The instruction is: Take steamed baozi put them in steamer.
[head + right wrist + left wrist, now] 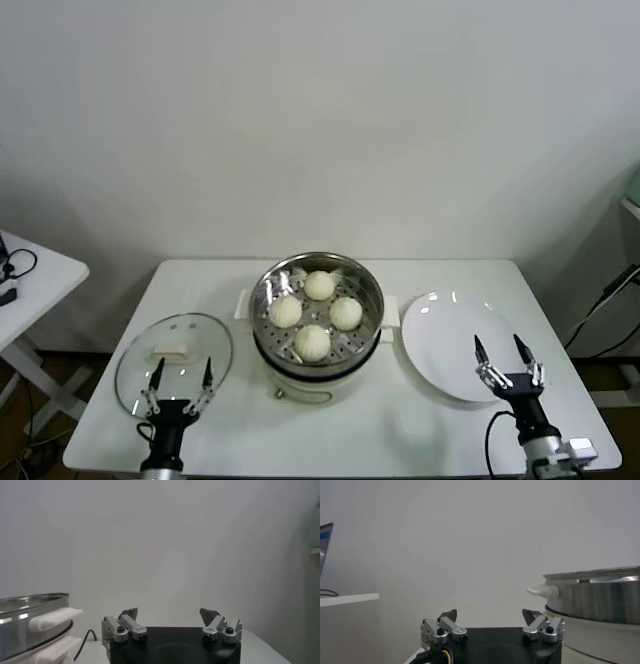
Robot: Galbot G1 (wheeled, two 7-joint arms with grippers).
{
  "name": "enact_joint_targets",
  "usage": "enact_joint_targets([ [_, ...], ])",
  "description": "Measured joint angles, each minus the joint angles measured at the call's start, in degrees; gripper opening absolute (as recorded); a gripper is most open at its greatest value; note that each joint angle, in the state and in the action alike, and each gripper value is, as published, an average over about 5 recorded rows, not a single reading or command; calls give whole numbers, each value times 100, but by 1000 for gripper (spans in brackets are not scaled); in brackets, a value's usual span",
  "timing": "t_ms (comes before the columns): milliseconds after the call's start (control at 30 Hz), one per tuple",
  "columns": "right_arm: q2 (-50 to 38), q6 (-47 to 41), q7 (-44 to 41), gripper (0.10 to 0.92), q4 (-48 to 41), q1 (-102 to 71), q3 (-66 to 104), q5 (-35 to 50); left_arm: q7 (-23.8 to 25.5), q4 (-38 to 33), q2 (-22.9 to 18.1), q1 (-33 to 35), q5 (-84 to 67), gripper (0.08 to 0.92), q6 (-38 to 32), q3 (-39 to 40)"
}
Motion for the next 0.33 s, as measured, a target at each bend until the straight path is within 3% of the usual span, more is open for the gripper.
enact_joint_targets([
  [333,461,201,16,823,86,-244,135,-142,7,-51,-23,7,-6,823,6,12],
])
